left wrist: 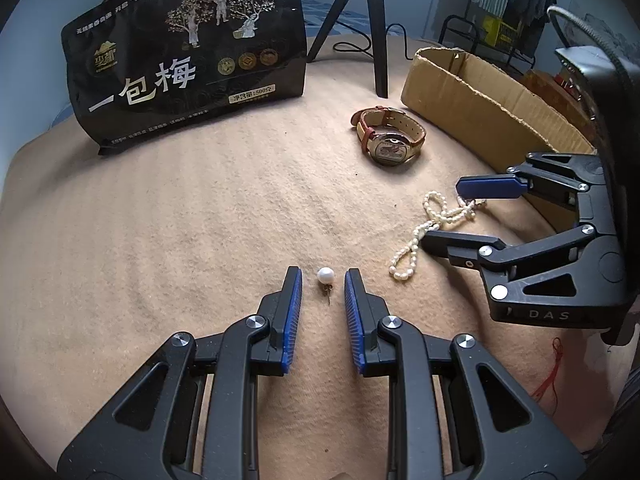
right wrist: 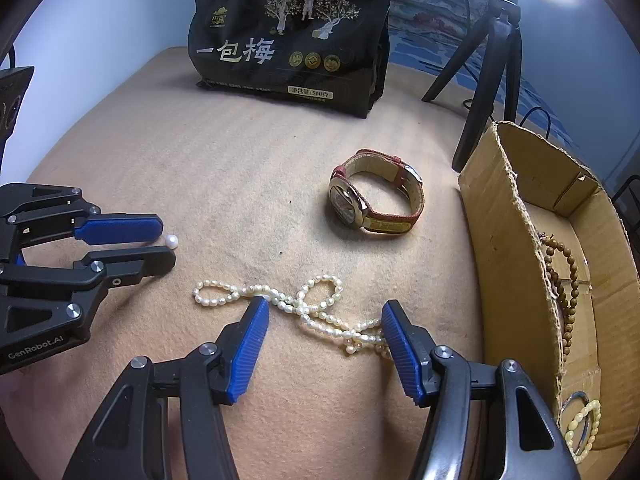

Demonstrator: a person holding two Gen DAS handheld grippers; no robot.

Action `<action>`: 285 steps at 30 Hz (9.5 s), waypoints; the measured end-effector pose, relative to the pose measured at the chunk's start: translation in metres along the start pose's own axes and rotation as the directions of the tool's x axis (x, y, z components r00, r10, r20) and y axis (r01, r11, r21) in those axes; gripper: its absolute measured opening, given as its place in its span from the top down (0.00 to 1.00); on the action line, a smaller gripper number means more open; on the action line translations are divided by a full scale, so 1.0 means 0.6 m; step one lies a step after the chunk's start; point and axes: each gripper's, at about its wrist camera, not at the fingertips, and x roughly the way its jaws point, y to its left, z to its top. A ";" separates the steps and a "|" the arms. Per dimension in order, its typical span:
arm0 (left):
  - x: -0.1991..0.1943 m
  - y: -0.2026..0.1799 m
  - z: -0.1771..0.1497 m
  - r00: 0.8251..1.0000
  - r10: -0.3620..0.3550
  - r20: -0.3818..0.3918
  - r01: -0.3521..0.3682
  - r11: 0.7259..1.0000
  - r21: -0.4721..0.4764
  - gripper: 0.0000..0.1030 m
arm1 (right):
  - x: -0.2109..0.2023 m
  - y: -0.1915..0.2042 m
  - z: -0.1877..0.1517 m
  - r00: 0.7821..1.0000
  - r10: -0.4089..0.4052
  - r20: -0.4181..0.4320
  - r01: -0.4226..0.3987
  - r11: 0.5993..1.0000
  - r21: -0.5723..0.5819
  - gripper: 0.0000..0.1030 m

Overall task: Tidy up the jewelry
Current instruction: 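Lower the left tool over the pearl earring while the right tool approaches the pearl necklace, then close the left tool on the pearl earring while the right tool grasps the pearl necklace, then lift the pearl necklace over the box with the right tool while the left tool carries the earring, then open both tools to drop the pearl necklace and earring into the box, then move the left tool toward the wristwatch while the right tool heads to the jade pendant, then lower the left tool around the wristwatch while the right tool lowers over the jade pendant, then close the left tool on the watch strap while the right tool grasps the jade pendant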

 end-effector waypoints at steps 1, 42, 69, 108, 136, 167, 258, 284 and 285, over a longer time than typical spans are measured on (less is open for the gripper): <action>0.003 0.000 0.000 1.000 0.002 -0.002 -0.002 1.000 0.001 0.79 | 0.001 0.000 0.000 1.000 0.000 0.000 0.000 1.000 -0.001 0.40; -0.126 -0.037 0.033 0.990 0.026 0.138 -0.023 0.999 -0.026 0.94 | -0.159 -0.013 0.028 0.981 0.105 0.160 -0.120 0.989 0.088 0.99; -0.246 -0.247 0.114 0.949 -0.051 0.313 0.015 0.993 0.118 0.94 | -0.398 -0.158 0.005 0.901 -0.003 0.434 -0.122 0.958 0.260 0.99; -0.110 -0.356 0.183 0.969 -0.113 0.218 0.088 0.989 0.122 0.64 | -0.298 -0.329 -0.092 0.966 -0.078 0.248 -0.038 0.902 0.430 0.66; -0.162 -0.260 0.152 0.952 0.009 0.305 -0.024 0.999 0.045 0.17 | -0.313 -0.294 -0.085 0.947 -0.225 0.227 0.093 0.874 0.478 0.00; -0.101 -0.096 0.117 0.960 0.085 0.268 -0.072 0.996 -0.058 0.17 | -0.265 -0.070 -0.106 0.975 -0.053 0.214 -0.013 0.955 0.297 0.00; 0.133 -0.083 0.158 0.999 -0.014 0.053 0.011 0.999 0.051 0.42 | -0.112 0.208 -0.119 0.992 0.127 0.018 -0.124 0.983 -0.138 0.85; 0.012 -0.013 0.108 0.991 0.094 0.096 -0.091 0.995 -0.035 0.43 | -0.143 0.095 -0.093 0.986 0.148 0.083 -0.150 0.988 0.022 0.85; 0.005 -0.011 0.107 0.990 0.099 0.099 -0.095 0.995 -0.039 0.43 | -0.147 0.093 -0.093 0.986 0.145 0.088 -0.148 0.989 0.025 0.85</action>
